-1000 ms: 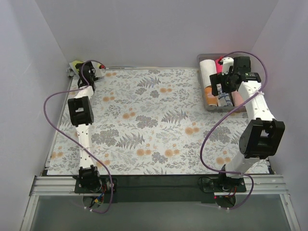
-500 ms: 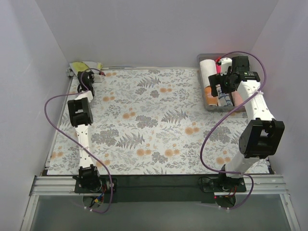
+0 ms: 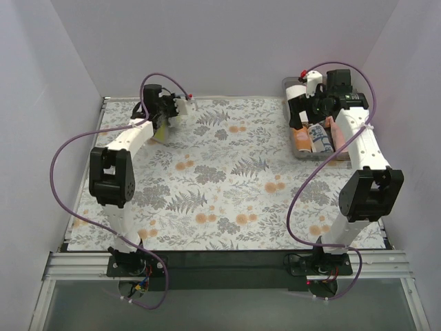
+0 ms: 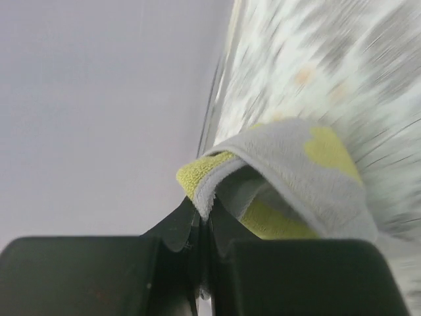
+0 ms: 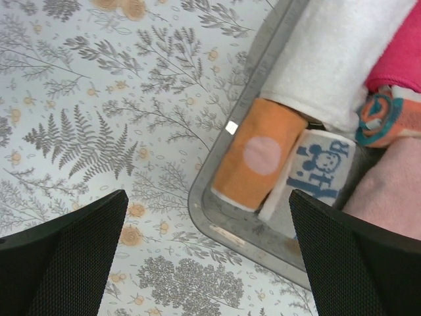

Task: Roll the towels
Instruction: Grab a towel with the left arm, then move the towel to the center of the board, then flatten the towel

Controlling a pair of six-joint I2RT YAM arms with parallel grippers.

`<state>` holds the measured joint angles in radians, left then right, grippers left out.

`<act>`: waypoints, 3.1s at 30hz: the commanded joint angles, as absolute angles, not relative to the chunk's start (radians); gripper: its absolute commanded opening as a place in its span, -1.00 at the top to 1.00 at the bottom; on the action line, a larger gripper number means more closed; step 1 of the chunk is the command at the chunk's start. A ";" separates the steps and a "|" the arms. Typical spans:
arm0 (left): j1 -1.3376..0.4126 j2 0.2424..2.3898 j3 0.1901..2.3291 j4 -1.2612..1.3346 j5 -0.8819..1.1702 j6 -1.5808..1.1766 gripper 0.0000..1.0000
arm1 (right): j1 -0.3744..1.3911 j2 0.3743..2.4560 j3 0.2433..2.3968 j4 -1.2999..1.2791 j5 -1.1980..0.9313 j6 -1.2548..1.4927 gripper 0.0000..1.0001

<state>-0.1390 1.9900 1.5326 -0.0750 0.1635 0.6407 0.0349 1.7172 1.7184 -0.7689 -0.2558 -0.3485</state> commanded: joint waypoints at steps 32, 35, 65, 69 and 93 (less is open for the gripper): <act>-0.301 1.973 1.568 -0.842 0.724 -0.027 1.00 | 0.603 1.601 1.155 -0.462 -0.235 -0.131 -0.77; -0.290 1.977 1.571 -0.834 0.715 -0.054 1.00 | 0.655 1.640 1.149 -0.430 -0.198 -0.089 -0.86; -0.201 1.921 1.532 -0.811 0.709 -0.089 1.00 | 0.730 1.669 1.187 -0.427 -0.180 -0.048 -0.97; -0.199 1.896 1.514 -0.813 0.701 -0.087 1.00 | 0.784 1.741 1.210 -0.387 -0.114 -0.006 -0.97; -0.095 1.878 1.537 -0.840 0.649 0.023 1.00 | 0.556 1.674 1.319 -0.544 -0.216 -0.215 0.97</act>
